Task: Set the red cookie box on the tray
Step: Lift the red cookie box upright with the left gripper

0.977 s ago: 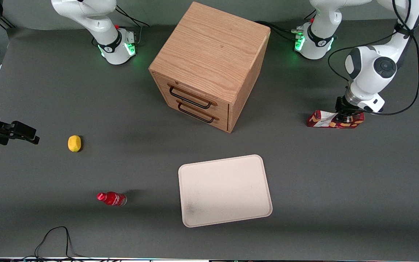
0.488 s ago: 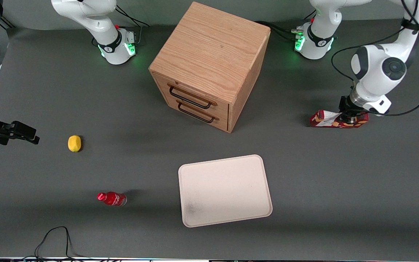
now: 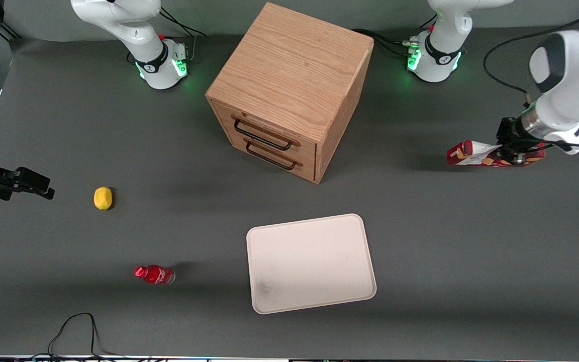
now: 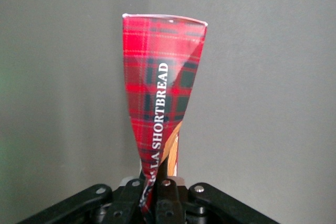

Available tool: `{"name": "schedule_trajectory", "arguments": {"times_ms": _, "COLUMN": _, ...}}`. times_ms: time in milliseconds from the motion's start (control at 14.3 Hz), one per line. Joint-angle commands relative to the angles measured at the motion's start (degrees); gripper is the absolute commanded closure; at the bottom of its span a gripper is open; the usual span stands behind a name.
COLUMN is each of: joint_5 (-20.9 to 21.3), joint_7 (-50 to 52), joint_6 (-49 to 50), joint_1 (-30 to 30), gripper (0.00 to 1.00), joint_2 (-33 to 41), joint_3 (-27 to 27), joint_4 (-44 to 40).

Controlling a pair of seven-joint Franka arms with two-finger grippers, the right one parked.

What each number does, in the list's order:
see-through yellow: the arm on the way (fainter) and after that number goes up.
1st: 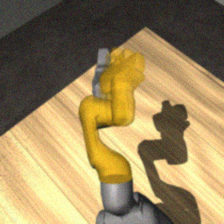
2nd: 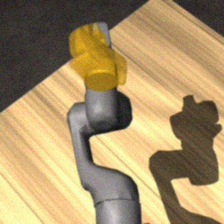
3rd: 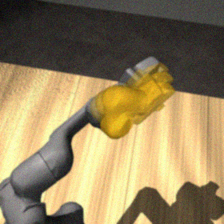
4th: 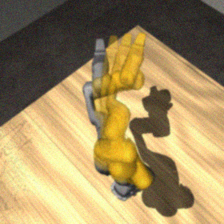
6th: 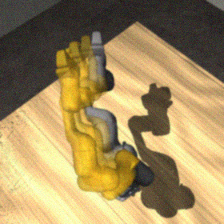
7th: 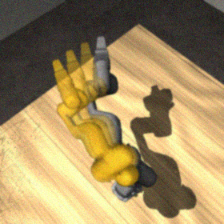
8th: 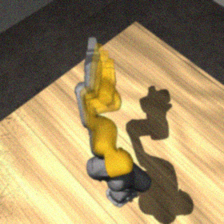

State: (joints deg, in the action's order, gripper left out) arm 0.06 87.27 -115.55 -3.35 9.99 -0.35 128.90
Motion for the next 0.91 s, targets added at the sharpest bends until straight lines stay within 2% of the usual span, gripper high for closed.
{"name": "schedule_trajectory", "arguments": {"times_ms": 0, "joint_5": 0.12, "joint_7": 0.62, "joint_6": 10.49, "joint_1": 0.37, "gripper": 1.0, "joint_2": -0.14, "joint_3": -0.01, "joint_4": -10.3}}
{"name": "schedule_trajectory", "arguments": {"times_ms": 279, "joint_5": 0.03, "joint_7": 0.53, "joint_6": 22.81, "joint_1": 0.37, "gripper": 1.0, "joint_2": -0.4, "joint_3": -0.01, "joint_4": -23.57}}
{"name": "schedule_trajectory", "arguments": {"times_ms": 558, "joint_5": 0.03, "joint_7": -2.62, "joint_6": 23.53, "joint_1": 0.45, "gripper": 1.0, "joint_2": -0.41, "joint_3": -0.01, "joint_4": -25.36}}
{"name": "schedule_trajectory", "arguments": {"times_ms": 837, "joint_5": 0.38, "joint_7": -15.35, "joint_6": 22.57, "joint_1": 0.37, "gripper": 1.0, "joint_2": -1.19, "joint_3": -0.18, "joint_4": -25.45}}
